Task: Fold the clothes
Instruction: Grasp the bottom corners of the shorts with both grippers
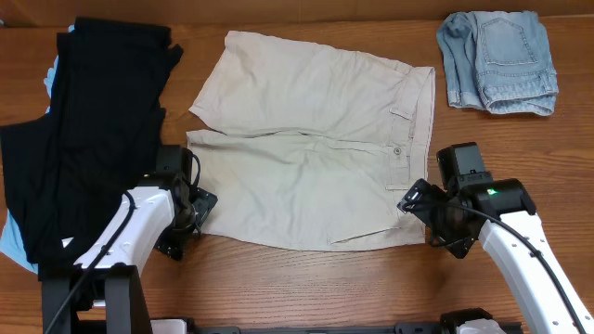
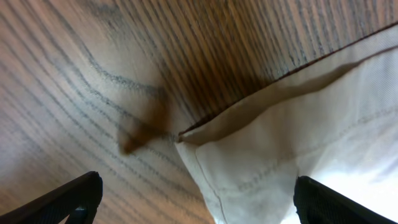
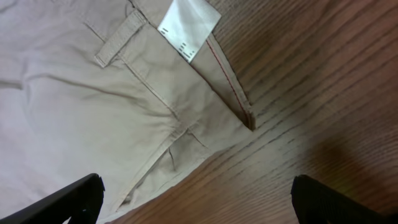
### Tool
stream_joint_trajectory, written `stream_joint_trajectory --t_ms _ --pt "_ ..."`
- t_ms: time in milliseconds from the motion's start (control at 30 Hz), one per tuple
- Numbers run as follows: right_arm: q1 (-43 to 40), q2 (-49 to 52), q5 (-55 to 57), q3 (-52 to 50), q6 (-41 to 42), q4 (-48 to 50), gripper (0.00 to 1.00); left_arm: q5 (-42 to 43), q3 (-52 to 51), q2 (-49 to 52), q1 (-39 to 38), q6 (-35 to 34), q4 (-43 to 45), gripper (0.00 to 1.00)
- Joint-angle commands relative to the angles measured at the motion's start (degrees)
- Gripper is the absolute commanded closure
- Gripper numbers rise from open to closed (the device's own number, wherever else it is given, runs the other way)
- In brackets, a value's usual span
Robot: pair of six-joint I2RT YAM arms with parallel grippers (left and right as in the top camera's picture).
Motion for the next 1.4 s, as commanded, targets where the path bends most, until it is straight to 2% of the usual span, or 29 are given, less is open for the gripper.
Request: stream_joint_trajectory --t_ms 0,100,233,333,967,1067,1100,1200,1367 --pt "0.33 0.07 0.33 -0.13 -0.37 0.87 0.00 -1.81 -1.66 -0.28 -0.37 -1.14 1.57 0.00" --pt "0.33 0.07 0.33 -0.13 -0.37 0.85 0.00 -1.97 -1.70 -0.28 -0.37 -1.14 2.01 0.03" --pt "0.33 0.07 0.35 -0.13 -0.37 0.85 0.00 -1.97 -1.70 -0.28 -0.37 -1.14 2.12 0.22" --pt "0.33 0.07 0.33 -0.13 -0.37 0.83 0.00 -2.01 -1.70 -0.28 -0.39 -1.14 2.27 0.29" --pt "0.33 0.07 0.33 -0.13 -0.39 0.83 0.00 -1.73 -1.73 7.72 -0.37 -1.09 5.79 0.29" --pt "0.33 0.07 0.33 -0.13 -0.39 0.79 0.00 -1.79 -1.73 7.85 -0.39 -0.13 4.68 0.47" --pt "0.33 0.07 0.26 -0.13 -0.37 0.50 0.06 -1.77 -1.73 7.85 -0.37 1.57 4.87 0.65" --pt "0.33 0.07 -0.33 -0.15 -0.35 0.07 0.12 -1.70 -1.73 7.85 -0.37 3.30 4.92 0.81" --pt "0.33 0.09 -0.33 -1.22 0.76 -0.07 0.24 -0.66 -1.73 7.85 -0.37 5.95 4.76 0.83"
